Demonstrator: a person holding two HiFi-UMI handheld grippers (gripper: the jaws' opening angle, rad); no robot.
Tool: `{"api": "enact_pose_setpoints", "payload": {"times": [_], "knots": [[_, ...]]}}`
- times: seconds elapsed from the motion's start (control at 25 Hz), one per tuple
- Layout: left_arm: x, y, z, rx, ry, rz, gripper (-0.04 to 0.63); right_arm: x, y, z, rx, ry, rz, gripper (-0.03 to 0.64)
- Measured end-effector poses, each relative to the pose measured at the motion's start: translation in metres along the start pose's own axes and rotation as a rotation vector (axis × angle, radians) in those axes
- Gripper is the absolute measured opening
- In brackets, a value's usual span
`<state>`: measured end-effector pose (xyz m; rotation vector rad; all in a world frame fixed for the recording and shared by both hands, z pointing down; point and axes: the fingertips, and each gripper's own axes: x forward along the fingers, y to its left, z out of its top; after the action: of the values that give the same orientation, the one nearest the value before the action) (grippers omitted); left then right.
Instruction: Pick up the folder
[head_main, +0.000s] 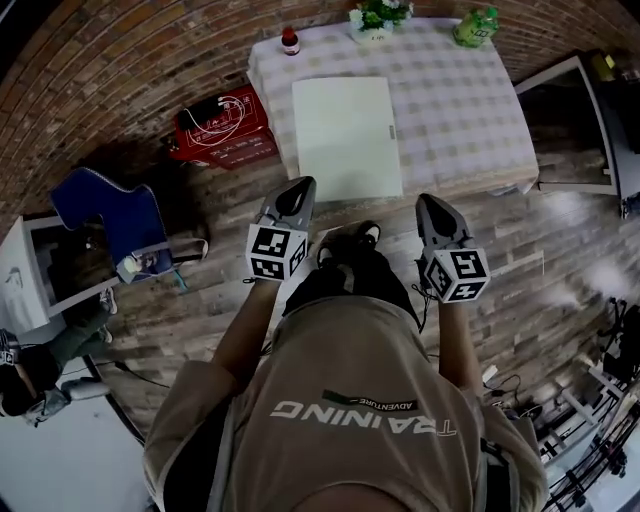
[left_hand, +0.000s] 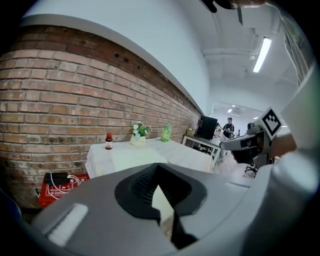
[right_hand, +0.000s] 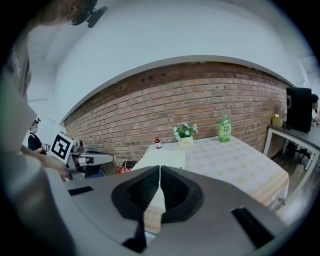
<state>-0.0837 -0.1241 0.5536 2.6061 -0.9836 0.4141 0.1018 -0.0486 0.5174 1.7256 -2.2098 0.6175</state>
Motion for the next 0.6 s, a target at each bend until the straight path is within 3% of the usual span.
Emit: {"api": "enact_pose_setpoints", "payload": {"times": [0.16,0.32,0.6], "knots": [[0.025,0.006,0.003,0.003,0.023,-0.004,0.006,0.034,-0.020,-0.010,0.005,0.044,0.055,0.012],[0.045,0.024,0.014,0.026,0.071,0.047,0.006,0.076,-0.040,-0.004,0.018,0.077,0.135,0.012],[0.078,0.050,0.031,-0.113,0.103,0.152,0.007,0.138,-0.082,0.006,-0.004,0.153,0.245,0.012]]}}
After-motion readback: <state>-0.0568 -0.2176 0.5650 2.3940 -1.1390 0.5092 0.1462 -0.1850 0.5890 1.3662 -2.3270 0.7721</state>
